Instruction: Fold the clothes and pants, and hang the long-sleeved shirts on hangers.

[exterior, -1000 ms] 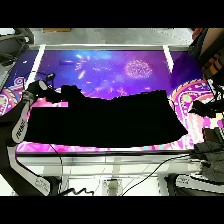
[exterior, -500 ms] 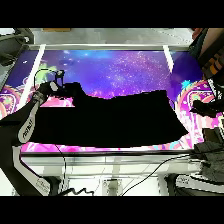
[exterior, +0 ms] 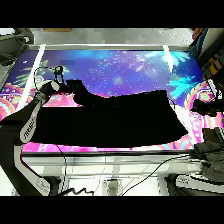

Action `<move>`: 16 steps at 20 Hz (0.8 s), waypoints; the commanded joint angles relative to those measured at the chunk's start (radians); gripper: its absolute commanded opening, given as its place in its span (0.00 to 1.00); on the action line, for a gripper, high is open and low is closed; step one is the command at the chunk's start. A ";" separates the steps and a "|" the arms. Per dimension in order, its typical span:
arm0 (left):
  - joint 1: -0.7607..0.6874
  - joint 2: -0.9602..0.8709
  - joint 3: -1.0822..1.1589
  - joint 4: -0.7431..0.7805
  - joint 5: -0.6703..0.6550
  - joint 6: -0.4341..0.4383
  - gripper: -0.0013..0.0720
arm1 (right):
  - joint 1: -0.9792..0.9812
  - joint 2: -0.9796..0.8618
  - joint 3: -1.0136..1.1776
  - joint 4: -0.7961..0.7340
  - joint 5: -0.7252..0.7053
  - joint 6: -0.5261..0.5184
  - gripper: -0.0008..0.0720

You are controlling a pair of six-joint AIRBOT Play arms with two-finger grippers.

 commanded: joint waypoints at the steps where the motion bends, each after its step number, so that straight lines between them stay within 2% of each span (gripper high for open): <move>1: -0.003 0.002 0.002 -0.021 0.029 0.002 0.03 | 0.000 0.000 0.000 0.000 -0.002 0.000 0.03; 3: 0.002 0.037 0.001 0.000 0.024 0.002 0.03 | 0.000 0.000 0.000 0.000 -0.012 0.000 0.03; 6: 0.002 0.152 0.001 0.179 -0.031 0.003 0.03 | 0.000 0.000 0.000 0.000 -0.017 0.001 0.03; 7: 0.001 0.199 0.001 0.250 -0.067 0.020 0.03 | 0.000 0.000 0.000 0.000 -0.015 0.001 0.03; 9: -0.001 0.293 0.001 0.331 -0.156 0.108 0.03 | 0.000 0.000 0.000 -0.002 -0.007 0.000 0.03; 11: 0.005 0.332 0.001 0.337 -0.245 0.121 0.03 | 0.000 -0.002 0.000 -0.009 -0.010 0.000 0.03; 12: 0.010 0.328 0.001 0.312 -0.279 0.094 0.17 | 0.000 -0.002 0.000 -0.009 -0.011 0.000 0.03; 13: 0.010 0.312 0.000 0.248 -0.308 0.061 0.76 | 0.000 -0.002 0.000 -0.008 -0.011 0.000 0.03; 14: 0.010 0.290 0.000 0.180 -0.323 0.042 0.96 | 0.000 -0.002 0.000 -0.008 -0.011 0.000 0.03; 16: -0.003 0.226 0.000 0.057 -0.323 0.045 0.98 | 0.000 -0.002 0.000 -0.008 -0.017 0.000 0.03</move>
